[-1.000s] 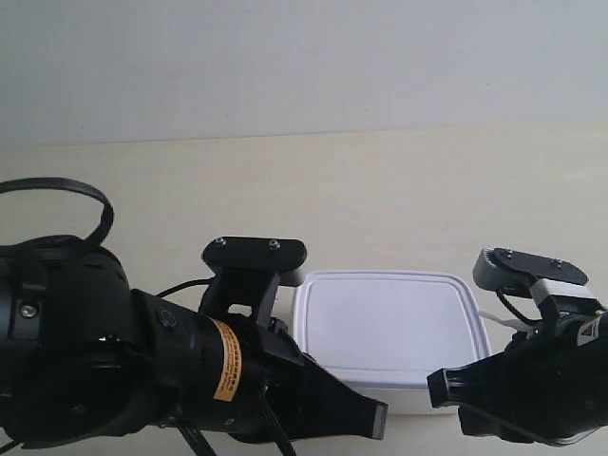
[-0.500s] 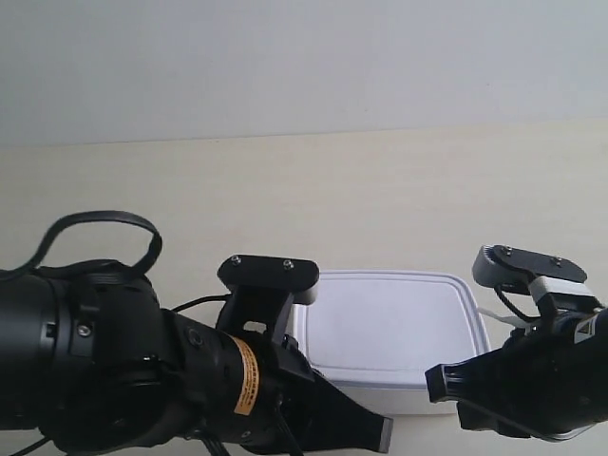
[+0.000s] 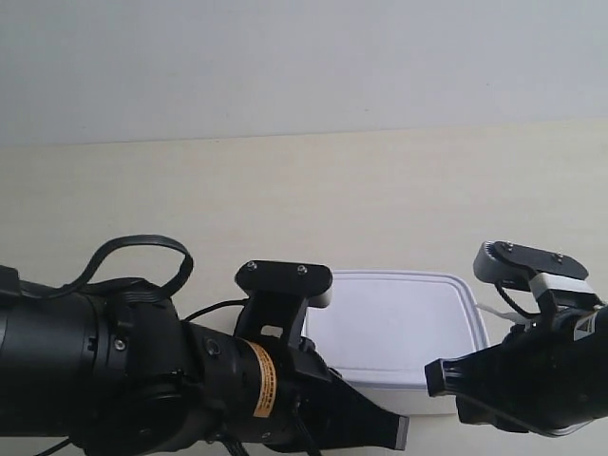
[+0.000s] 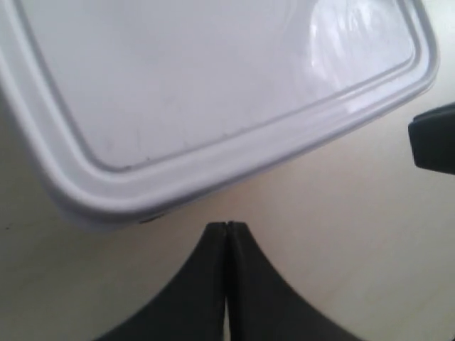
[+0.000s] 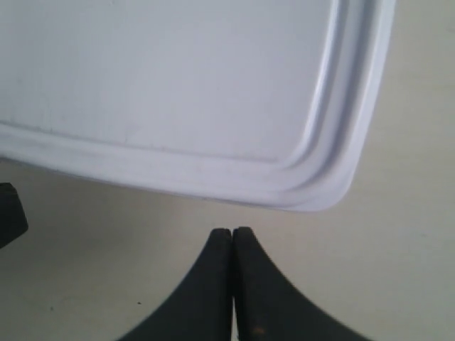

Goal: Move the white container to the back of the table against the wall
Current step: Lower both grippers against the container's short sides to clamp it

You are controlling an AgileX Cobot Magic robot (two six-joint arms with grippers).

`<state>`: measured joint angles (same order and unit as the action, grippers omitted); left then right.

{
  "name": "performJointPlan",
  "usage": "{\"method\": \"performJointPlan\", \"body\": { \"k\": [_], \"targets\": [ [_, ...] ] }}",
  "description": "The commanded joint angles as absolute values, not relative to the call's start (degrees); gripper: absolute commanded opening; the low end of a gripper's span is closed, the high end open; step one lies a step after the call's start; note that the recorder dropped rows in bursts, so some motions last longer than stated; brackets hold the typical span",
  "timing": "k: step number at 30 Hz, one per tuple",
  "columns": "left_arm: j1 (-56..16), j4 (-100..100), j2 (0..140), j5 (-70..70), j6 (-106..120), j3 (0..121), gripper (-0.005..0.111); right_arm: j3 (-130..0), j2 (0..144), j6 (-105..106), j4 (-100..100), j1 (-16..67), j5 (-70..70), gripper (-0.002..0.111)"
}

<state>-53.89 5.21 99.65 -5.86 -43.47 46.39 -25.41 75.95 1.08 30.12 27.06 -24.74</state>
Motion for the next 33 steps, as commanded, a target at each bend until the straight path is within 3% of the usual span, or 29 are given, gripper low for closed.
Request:
{"method": "performJointPlan", "body": {
  "k": [1,11,33],
  "targets": [
    [-53.82,4.93,100.49,-4.13,-43.59,46.64,0.0,-25.02,76.28,0.88,29.54,27.3,-24.12,0.0],
    [-50.95,4.93,103.07,-0.7,-43.58,46.64,0.0,-25.02,82.83,0.0,30.16,27.3,-16.46,0.0],
    [-48.01,5.63,103.07,3.73,-42.27,46.64,0.0,-31.88,89.83,0.0,30.01,27.3,-16.05,0.0]
  ]
}}
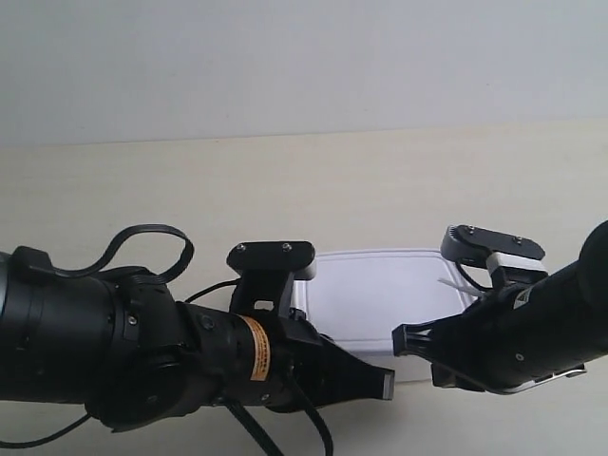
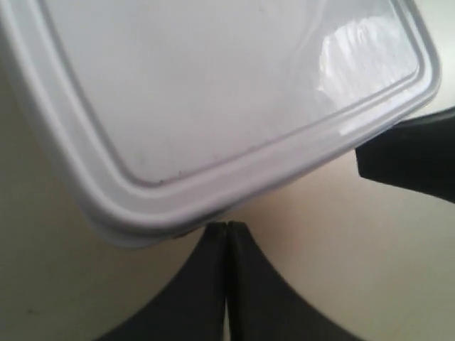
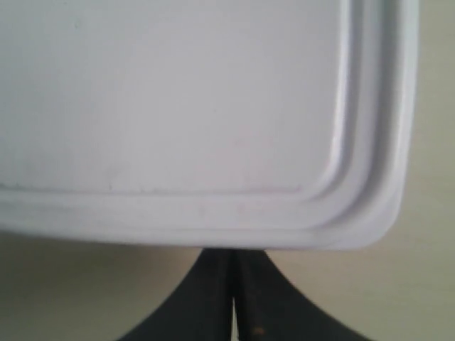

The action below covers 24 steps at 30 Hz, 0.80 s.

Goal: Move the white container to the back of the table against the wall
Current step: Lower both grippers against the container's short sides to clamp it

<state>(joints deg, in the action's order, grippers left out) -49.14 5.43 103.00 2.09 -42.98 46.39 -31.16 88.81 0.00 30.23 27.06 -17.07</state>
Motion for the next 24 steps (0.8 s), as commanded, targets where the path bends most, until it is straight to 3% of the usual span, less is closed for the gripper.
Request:
{"method": "performJointPlan", "body": {
  "k": [1,24],
  "targets": [
    [-47.79,5.63,103.07,3.73,-42.27,46.64,0.0,-31.88,89.98,0.0,30.01,27.3,-15.62,0.0],
    [-43.24,5.63,103.07,5.26,-42.27,46.64,0.0,-34.25,89.98,-0.3,29.8,27.3,-16.17,0.0]
  ]
}}
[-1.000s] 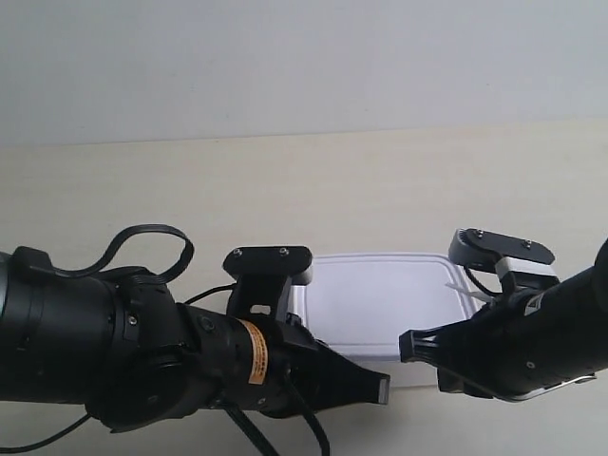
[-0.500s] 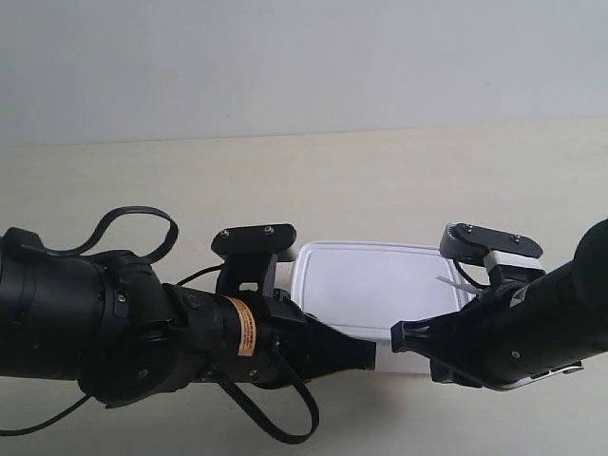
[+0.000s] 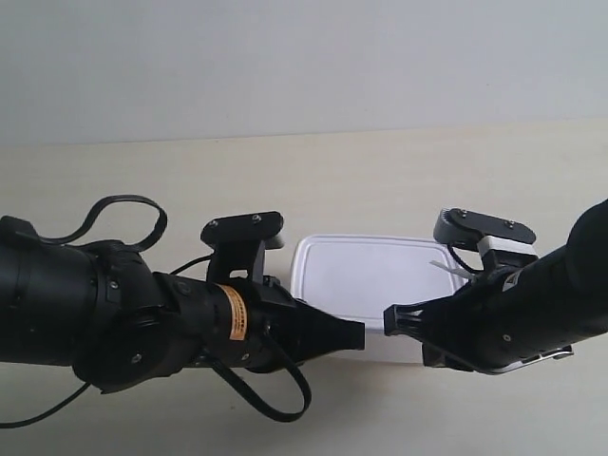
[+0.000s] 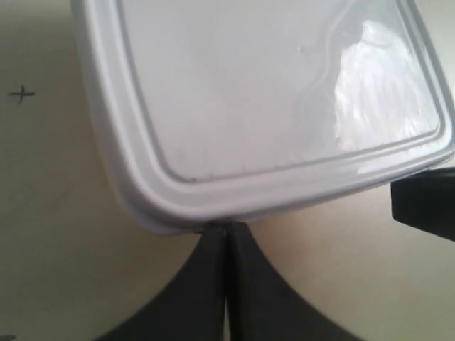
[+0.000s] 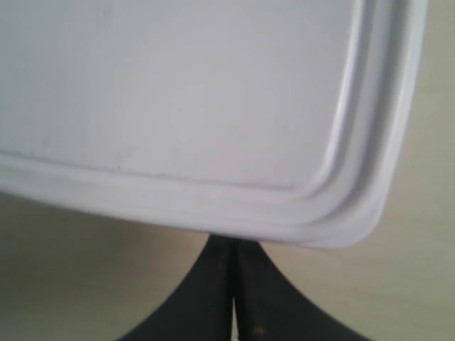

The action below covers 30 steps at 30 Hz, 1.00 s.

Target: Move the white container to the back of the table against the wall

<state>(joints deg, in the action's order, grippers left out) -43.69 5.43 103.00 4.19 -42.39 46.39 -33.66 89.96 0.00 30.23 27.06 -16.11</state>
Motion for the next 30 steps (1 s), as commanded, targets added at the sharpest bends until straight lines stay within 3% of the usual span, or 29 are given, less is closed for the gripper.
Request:
{"method": "performJointPlan", "body": {
  "k": [1,30],
  "targets": [
    [-43.24,5.63,103.07,5.37,-42.27,46.64,0.0,-34.25,89.98,0.0,29.79,27.3,-16.05,0.0],
    [-41.6,5.77,107.4,1.46,-42.14,51.27,0.0,-41.61,97.01,-3.11,26.68,27.17,-18.05,0.0]
  ]
}}
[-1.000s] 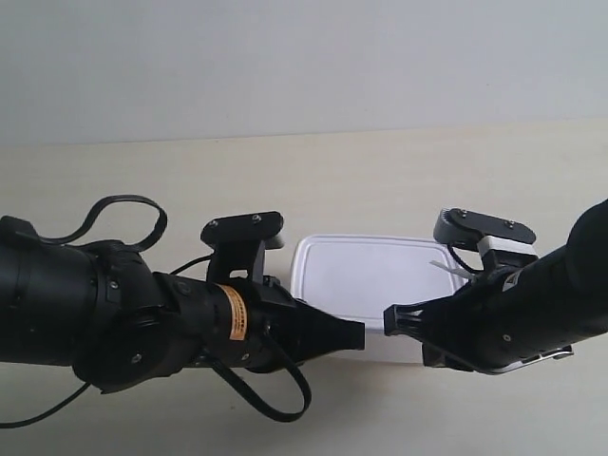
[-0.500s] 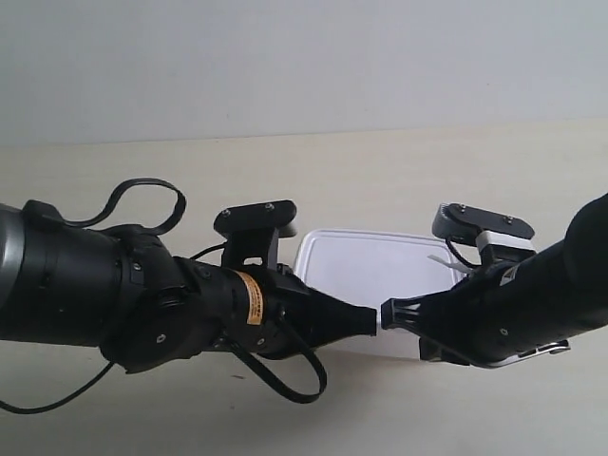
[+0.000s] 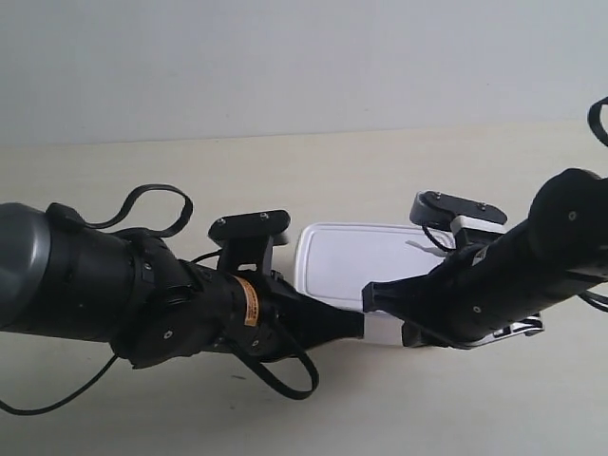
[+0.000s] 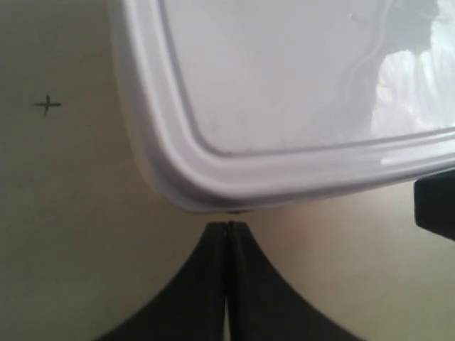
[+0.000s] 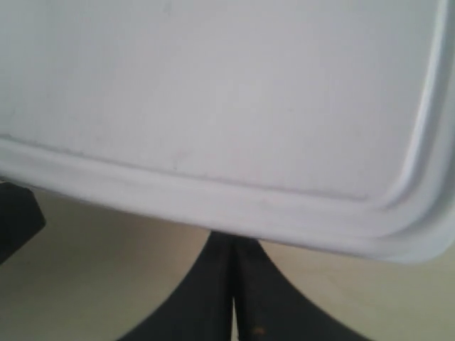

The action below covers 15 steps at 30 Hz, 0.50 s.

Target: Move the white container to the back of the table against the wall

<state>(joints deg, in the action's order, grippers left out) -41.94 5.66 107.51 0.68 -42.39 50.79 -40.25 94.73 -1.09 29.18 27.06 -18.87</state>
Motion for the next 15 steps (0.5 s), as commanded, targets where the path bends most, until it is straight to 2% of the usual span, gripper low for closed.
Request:
{"method": "performJointPlan", "body": {
  "k": [1,15],
  "targets": [
    [-41.6,5.77,107.4,1.46,-42.14,51.27,0.0,-41.88,97.56,-3.7,26.46,27.17,-17.6,0.0],
    [-41.13,6.44,108.25,1.78,-42.14,53.93,0.0,-46.72,100.12,-5.68,24.12,27.17,-17.82,0.0]
  ]
}}
